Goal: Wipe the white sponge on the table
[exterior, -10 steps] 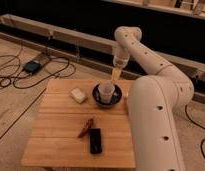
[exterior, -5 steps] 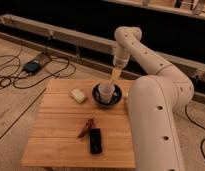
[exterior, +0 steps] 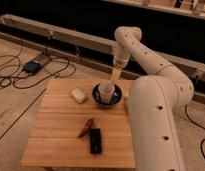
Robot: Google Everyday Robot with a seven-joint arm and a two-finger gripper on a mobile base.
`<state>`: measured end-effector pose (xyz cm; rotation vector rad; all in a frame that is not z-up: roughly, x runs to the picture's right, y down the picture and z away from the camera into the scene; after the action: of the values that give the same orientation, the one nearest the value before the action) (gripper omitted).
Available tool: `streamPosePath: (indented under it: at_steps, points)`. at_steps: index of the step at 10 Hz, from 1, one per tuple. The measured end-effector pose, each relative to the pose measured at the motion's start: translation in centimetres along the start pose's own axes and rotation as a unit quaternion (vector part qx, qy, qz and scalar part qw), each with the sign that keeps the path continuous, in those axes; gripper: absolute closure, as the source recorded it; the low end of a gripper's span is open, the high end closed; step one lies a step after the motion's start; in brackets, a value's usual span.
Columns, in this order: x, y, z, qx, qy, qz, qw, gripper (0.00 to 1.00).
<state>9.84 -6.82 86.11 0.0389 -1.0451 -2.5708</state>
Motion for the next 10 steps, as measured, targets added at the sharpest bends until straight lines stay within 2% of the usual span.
streamPosePath:
  at_steps: [3, 5, 7, 9, 10]
  points:
    - [0.2, 0.0, -0.1, -0.001, 0.000, -0.002, 1.0000, 0.20]
    - [4.5, -0.8, -0.2, -0.012, -0.004, -0.054, 0.9985, 0.20]
    - [9.6, -2.5, 0.2, -0.025, -0.003, -0.116, 0.9930, 0.20]
    - [13.0, -4.0, 1.2, -0.037, -0.003, -0.159, 0.9867, 0.20]
    - [15.3, -5.1, 2.3, -0.046, -0.005, -0.188, 0.9812, 0.20]
